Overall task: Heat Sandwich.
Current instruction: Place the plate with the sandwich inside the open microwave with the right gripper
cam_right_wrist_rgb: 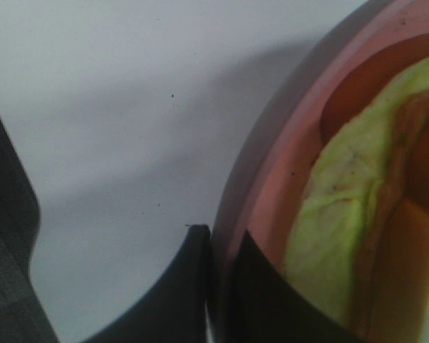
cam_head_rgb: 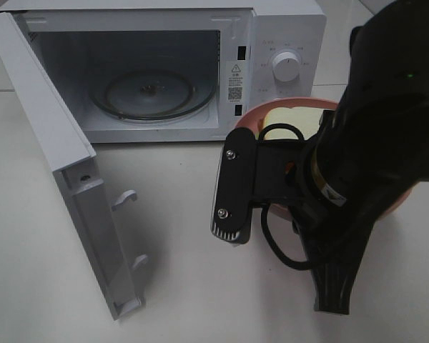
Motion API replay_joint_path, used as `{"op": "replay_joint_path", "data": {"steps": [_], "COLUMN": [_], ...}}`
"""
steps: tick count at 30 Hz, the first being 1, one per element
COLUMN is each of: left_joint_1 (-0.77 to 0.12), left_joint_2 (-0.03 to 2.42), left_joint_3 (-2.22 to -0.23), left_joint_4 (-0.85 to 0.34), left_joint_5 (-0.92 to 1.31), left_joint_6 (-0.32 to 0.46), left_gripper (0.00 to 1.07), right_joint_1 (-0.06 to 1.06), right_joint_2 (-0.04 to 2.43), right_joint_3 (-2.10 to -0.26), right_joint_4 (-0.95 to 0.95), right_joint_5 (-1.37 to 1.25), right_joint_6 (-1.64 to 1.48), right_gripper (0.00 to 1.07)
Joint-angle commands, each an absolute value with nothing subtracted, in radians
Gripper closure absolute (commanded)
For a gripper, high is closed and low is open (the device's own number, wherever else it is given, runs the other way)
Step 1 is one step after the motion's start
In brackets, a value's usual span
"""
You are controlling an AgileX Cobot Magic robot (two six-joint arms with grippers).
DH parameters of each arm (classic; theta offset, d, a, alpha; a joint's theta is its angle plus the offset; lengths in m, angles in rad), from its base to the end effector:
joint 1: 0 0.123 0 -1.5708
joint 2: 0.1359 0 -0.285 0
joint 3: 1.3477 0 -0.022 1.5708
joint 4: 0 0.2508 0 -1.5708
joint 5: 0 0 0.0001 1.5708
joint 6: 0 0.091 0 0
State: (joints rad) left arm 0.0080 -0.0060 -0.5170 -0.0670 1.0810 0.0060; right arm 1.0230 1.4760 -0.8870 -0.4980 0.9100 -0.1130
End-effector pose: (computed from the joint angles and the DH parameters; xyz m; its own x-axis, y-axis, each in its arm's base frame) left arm -0.0087 -0.0054 0.2804 -0.4538 -0.0291 -0.8907 0.0331 0.9982 -0.0495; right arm 0.1651 0.2046 0.2242 -0.1457 -0.9883 -0.0452 -0.8918 0.1509 -0.4266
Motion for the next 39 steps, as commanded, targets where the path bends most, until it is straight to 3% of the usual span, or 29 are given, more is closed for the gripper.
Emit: {"op": "replay_joint_path", "data": {"steps": [1, 10, 20, 25, 39], "left_joint_1": [0.001, 0.001, 0.001, 0.001, 0.001], "left_joint_2": [-0.023, -0.023, -0.023, -0.023, -0.023], "left_joint_3": [-0.515, -0.515, -0.515, -0.515, -0.515], "left_joint_4": [-0.067, -0.067, -0.067, -0.067, -0.067], "left_joint_5": [1.068, 1.068, 1.068, 1.068, 1.068], "left_joint_6": [0.006, 0.006, 0.006, 0.006, 0.006], "left_gripper": [0.1, 0.1, 0.1, 0.1, 0.1], "right_joint_1": [1.027, 1.027, 1.027, 1.011, 0.833], "right_joint_2": [1.463, 1.463, 1.465, 1.465, 1.465], "right_joint_3": [-0.886, -0.886, -0.886, -0.886, -0.886], "right_joint_4": [-0.529, -0.53, -0.504, -0.501, -0.271], "right_joint_5": [0.871, 0.828, 0.756, 0.754, 0.655], "right_joint_6": [-0.242, -0.429, -0.408, -0.603, -1.133], "right_gripper": [1.07, 1.07, 1.07, 1.07, 1.07]}}
